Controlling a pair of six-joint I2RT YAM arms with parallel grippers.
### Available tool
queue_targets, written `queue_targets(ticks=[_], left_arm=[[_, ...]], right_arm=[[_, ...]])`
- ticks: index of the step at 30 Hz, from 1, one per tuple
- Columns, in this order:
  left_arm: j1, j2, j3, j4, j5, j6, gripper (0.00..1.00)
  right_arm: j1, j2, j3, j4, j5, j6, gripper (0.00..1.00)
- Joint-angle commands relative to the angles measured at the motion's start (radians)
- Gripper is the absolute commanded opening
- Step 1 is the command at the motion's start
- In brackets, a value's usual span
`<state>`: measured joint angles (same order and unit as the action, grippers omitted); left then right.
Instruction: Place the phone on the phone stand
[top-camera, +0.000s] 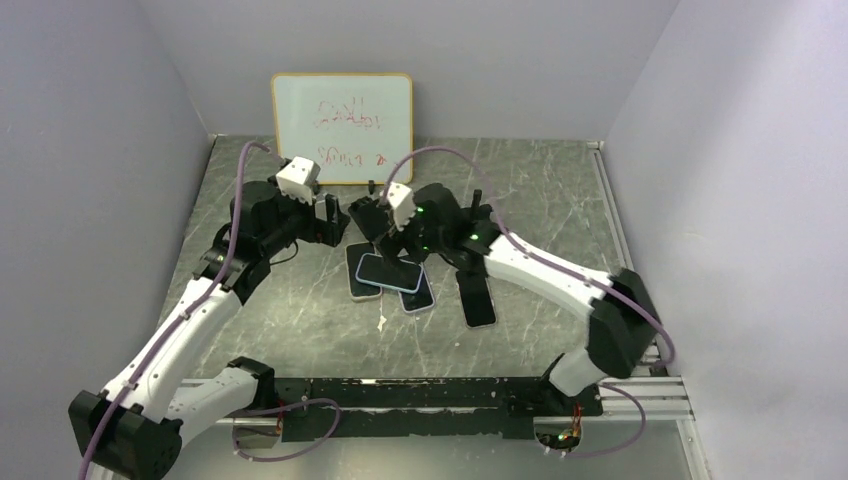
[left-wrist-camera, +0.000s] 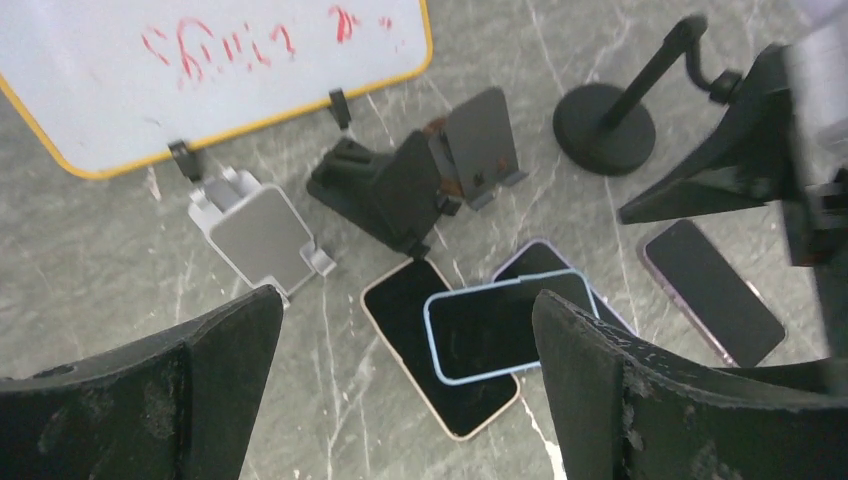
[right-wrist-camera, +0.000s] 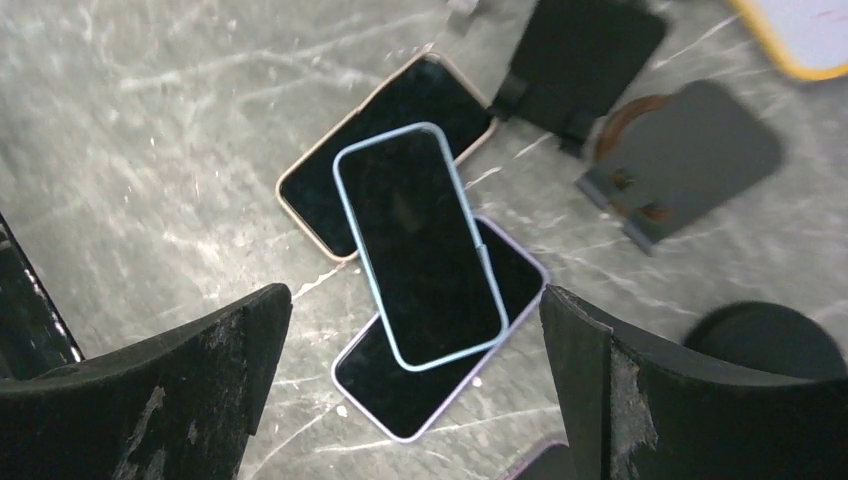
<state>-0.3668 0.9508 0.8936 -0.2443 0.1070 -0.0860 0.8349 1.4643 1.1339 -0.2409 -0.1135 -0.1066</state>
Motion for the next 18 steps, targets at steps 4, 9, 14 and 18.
queue_targets(ticks=[4, 9, 14, 18], left_arm=[[0.006, 0.016, -0.031, -0.033, 0.108, -0.031, 1.00], [0.007, 0.027, -0.061, -0.014, 0.141, -0.038, 1.00], [0.006, 0.033, -0.067, -0.020, 0.155, -0.016, 1.00], [0.006, 0.039, -0.075, -0.014, 0.177, -0.019, 1.00]], right_arm=[[0.032, 0.241, 0.133, -0.146, -0.089, -0.124, 1.00], [0.038, 0.327, 0.148, -0.120, -0.089, -0.176, 1.00], [0.039, 0.354, 0.113, -0.022, -0.051, -0.218, 1.00], [0.037, 0.395, 0.126, -0.007, -0.046, -0.269, 1.00]])
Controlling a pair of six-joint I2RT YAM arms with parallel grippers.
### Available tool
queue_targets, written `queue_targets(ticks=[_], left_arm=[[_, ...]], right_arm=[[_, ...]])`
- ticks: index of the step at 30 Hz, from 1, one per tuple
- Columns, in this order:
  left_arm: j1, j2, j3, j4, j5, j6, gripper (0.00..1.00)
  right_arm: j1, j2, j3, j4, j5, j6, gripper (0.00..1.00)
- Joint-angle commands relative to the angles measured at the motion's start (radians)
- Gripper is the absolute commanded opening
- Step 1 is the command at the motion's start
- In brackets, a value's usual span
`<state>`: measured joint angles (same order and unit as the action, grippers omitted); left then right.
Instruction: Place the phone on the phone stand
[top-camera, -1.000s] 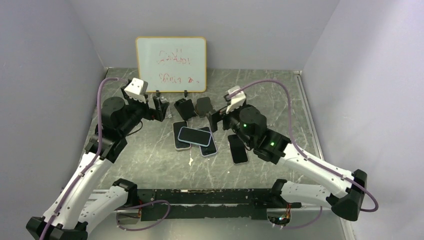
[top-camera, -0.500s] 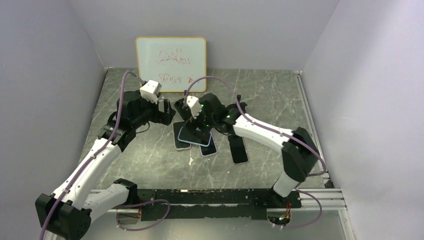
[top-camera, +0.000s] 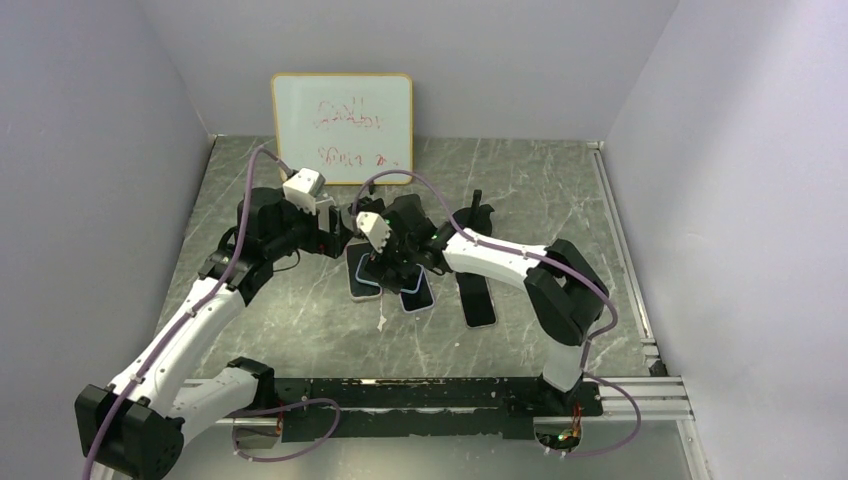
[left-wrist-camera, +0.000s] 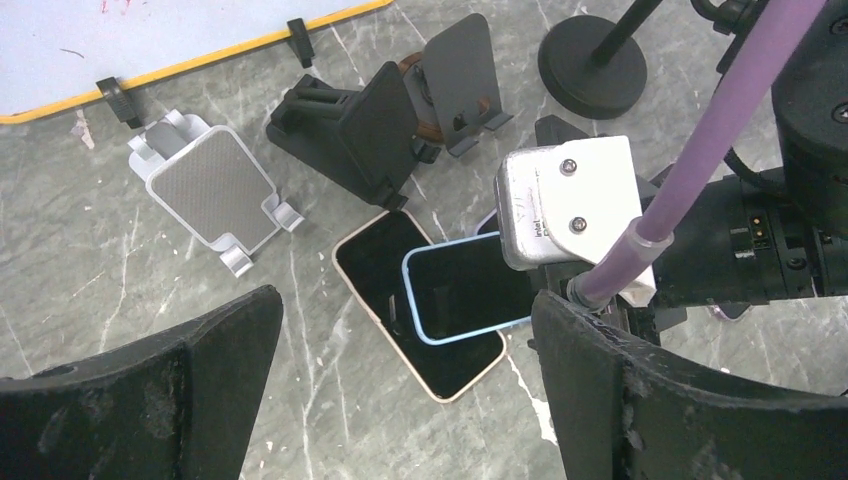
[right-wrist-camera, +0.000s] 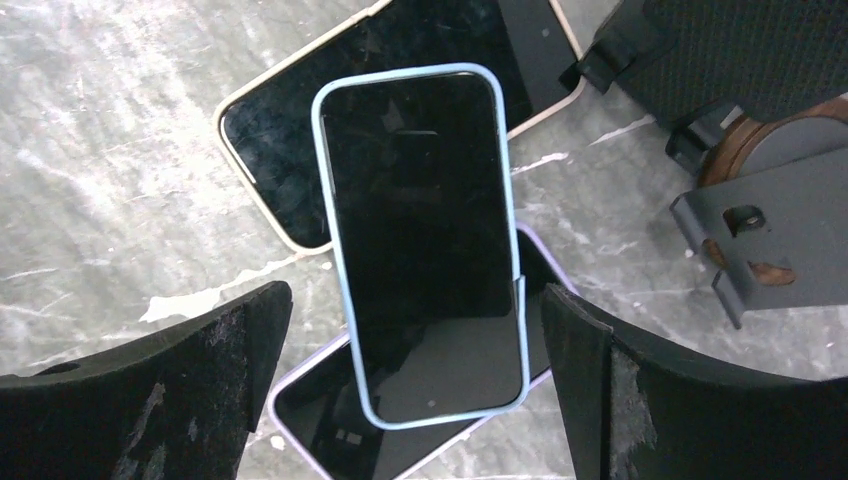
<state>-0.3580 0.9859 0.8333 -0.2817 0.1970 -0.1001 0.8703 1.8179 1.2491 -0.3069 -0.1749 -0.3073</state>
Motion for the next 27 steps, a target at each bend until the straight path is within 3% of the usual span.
queue_targets(ticks=[1, 15, 27], left_arm=[[-0.002, 0.003, -0.018, 0.025, 0.091, -0.004, 1.00], [-0.002, -0.010, -0.032, 0.018, 0.110, 0.006, 1.00], [-0.002, -0.013, -0.040, 0.012, 0.099, -0.001, 1.00]], right_arm=[[0.002, 0.054, 0.020, 0.053, 0.008, -0.080, 1.00], [-0.075, 0.200, 0.164, -0.118, -0.130, -0.148, 1.00], [-0.069, 0.171, 0.075, -0.041, -0.104, -0.107, 1.00]])
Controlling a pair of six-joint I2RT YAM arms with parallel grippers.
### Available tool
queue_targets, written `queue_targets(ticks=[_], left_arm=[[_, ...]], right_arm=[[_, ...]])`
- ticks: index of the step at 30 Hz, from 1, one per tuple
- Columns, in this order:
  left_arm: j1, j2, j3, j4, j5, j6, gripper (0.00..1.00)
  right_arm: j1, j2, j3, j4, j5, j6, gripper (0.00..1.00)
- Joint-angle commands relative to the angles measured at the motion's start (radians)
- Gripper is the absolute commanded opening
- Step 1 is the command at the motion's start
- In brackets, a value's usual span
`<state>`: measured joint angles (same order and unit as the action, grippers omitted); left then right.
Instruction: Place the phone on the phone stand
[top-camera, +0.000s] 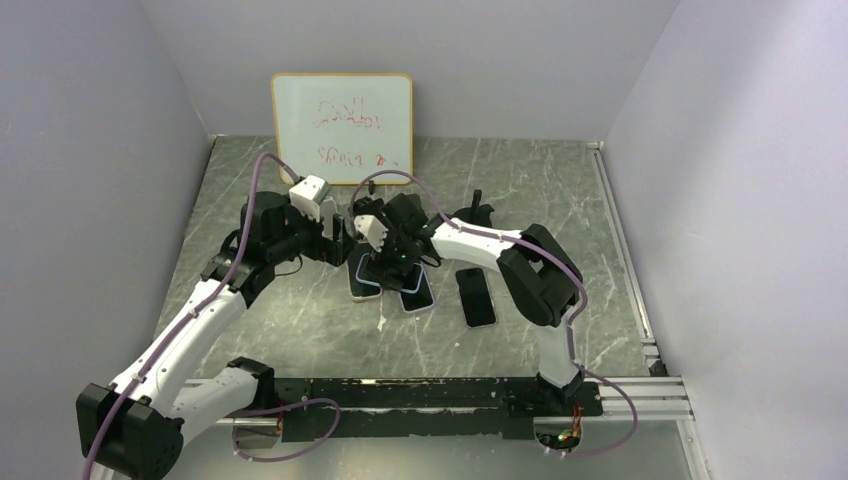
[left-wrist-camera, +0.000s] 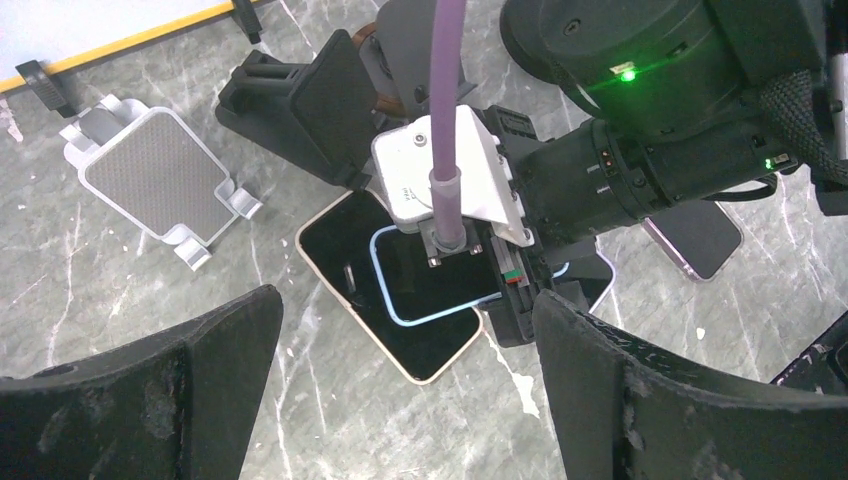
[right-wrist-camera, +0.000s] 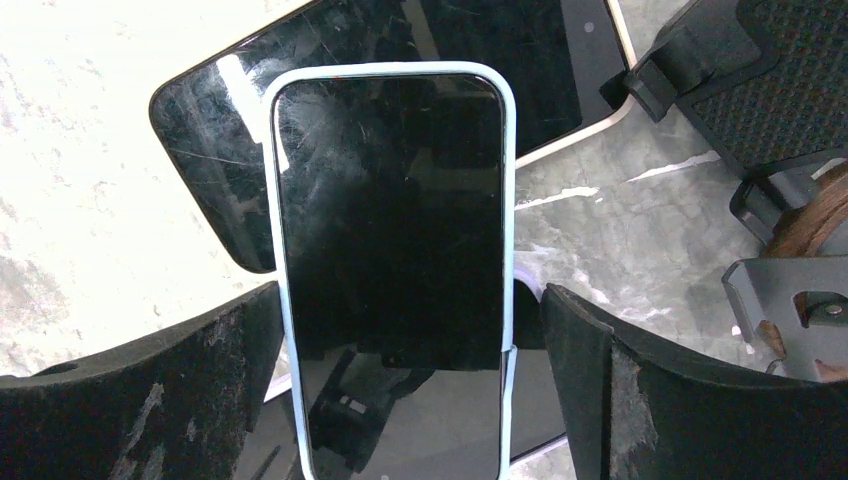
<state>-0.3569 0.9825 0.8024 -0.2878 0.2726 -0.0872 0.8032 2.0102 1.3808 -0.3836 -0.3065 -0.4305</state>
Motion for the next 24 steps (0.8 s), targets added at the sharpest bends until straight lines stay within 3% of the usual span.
queue_targets(ticks=[1, 7, 14, 18, 24], left_arm=[[-0.003, -0.008, -0.009, 0.019, 0.026, -0.014, 1.00], [-0.003, -0.005, -0.011, 0.016, 0.026, -0.017, 1.00], [-0.003, -0.019, -0.021, 0.012, 0.016, -0.026, 1.00], [-0.002, -0.028, -0.041, 0.025, 0.017, -0.078, 1.00], [-0.004, -0.024, -0.145, 0.117, 0.020, -0.315, 1.00]], right_arm=[[0.000, -0.026, -0.070, 0.051, 0.038, 0.020, 1.00], [0.002, -0.035, -0.098, 0.103, 0.088, 0.035, 0.98], [0.002, -0.012, -0.066, 0.101, 0.103, 0.043, 0.65], [-0.001, -0.063, -0.087, 0.145, 0.088, 0.058, 0.62], [-0.004, -0.214, -0.136, 0.250, 0.053, 0.097, 0.61]])
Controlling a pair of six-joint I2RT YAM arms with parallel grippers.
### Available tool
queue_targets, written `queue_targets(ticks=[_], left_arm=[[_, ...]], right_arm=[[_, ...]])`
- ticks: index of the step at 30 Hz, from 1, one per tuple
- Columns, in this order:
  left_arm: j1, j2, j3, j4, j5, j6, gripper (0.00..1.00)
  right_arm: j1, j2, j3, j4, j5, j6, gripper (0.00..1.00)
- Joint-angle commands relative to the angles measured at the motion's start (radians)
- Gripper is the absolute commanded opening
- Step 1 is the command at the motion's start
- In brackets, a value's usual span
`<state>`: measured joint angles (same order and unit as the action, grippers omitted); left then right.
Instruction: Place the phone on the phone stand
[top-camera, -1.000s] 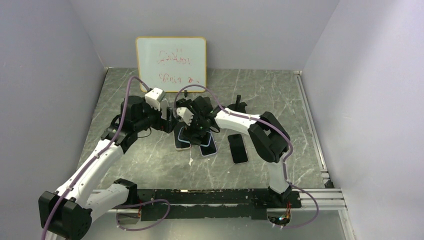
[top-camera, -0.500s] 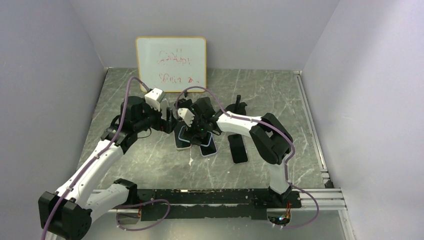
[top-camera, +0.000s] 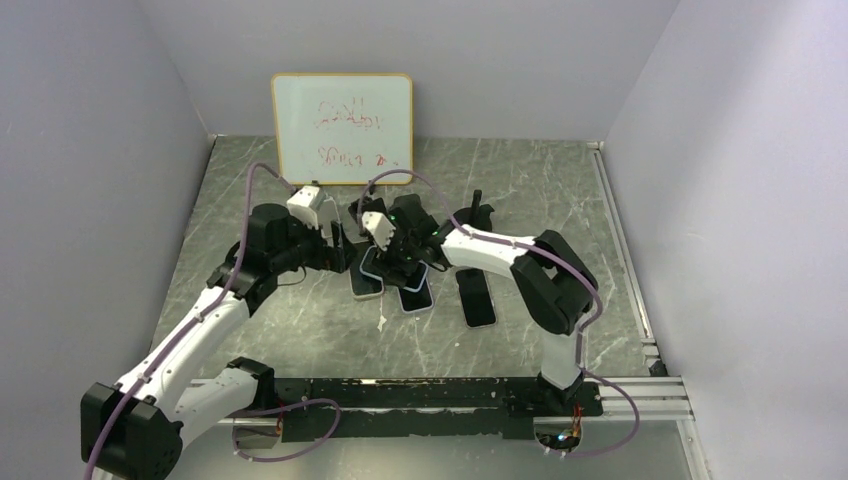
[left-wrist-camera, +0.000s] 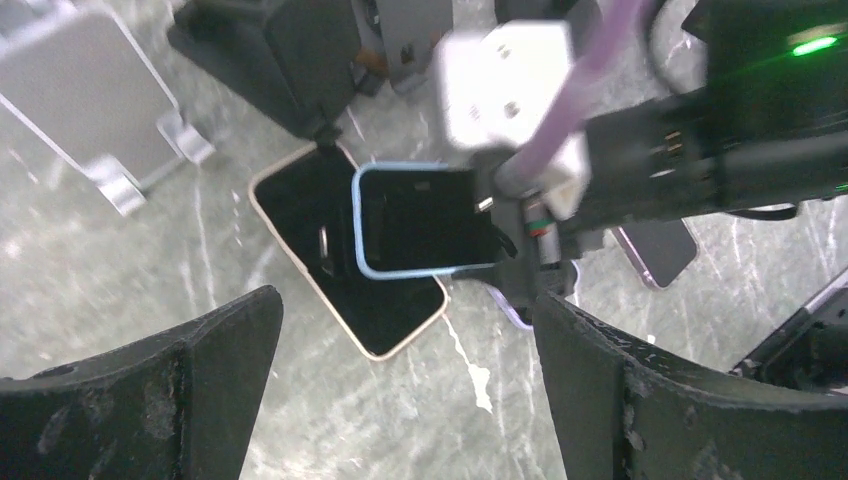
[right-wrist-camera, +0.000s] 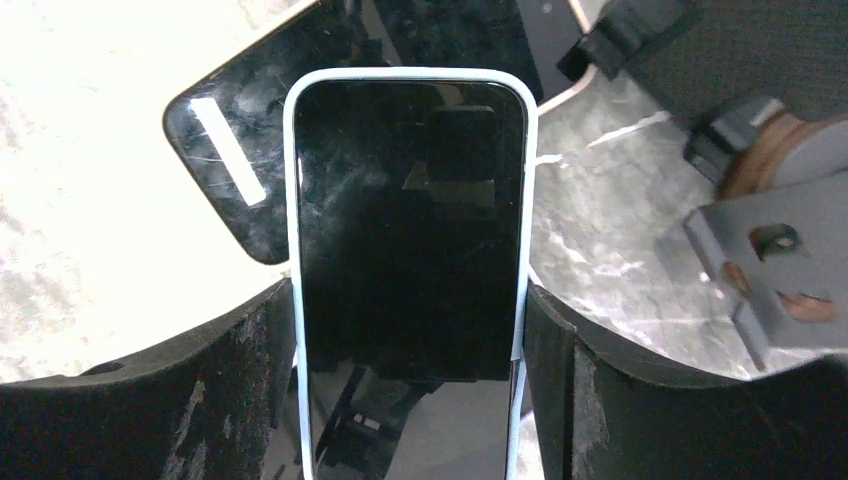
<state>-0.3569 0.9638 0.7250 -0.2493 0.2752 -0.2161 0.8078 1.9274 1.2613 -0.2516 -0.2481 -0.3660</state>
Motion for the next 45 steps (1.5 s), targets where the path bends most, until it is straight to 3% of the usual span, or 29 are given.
queue_targets(ticks=[1, 9, 15, 19, 23, 24, 25, 27, 36, 42, 45], left_arm=[[-0.004, -0.005, -0.092, 0.097, 0.019, -0.228, 1.00], [-0.003, -0.121, -0.338, 0.453, -0.003, -0.514, 1.00], [-0.004, -0.196, -0.401, 0.591, -0.056, -0.567, 1.00], [-0.004, -0.300, -0.493, 0.773, -0.100, -0.617, 1.00], [-0.004, -0.259, -0.485, 0.808, -0.075, -0.625, 1.00], [-0.003, -0.233, -0.487, 0.826, -0.055, -0.634, 0.97], [-0.004, -0.217, -0.497, 0.857, -0.042, -0.644, 0.84], [-0.004, -0.194, -0.513, 0.912, -0.029, -0.664, 0.72], [-0.003, -0.181, -0.500, 0.916, -0.048, -0.642, 0.65], [-0.004, -0.155, -0.475, 0.918, -0.037, -0.602, 0.46], [-0.004, -0.128, -0.472, 0.953, -0.016, -0.603, 0.31]], right_arm=[[-0.009, -0.152, -0.026, 0.137, -0.006, 0.040, 0.61], [0.001, -0.297, -0.108, 0.300, -0.030, 0.121, 0.63], [0.024, -0.325, -0.132, 0.346, -0.056, 0.146, 0.63], [0.039, -0.324, -0.140, 0.361, -0.058, 0.154, 0.63], [0.052, -0.327, -0.144, 0.373, -0.062, 0.159, 0.63], [0.053, -0.330, -0.143, 0.375, -0.066, 0.158, 0.63], [0.055, -0.332, -0.141, 0.376, -0.069, 0.158, 0.63], [0.059, -0.335, -0.135, 0.373, -0.072, 0.155, 0.63], [0.071, -0.343, -0.132, 0.380, -0.087, 0.156, 0.63], [0.073, -0.341, -0.132, 0.385, -0.092, 0.153, 0.63], [0.074, -0.342, -0.135, 0.392, -0.094, 0.154, 0.63]])
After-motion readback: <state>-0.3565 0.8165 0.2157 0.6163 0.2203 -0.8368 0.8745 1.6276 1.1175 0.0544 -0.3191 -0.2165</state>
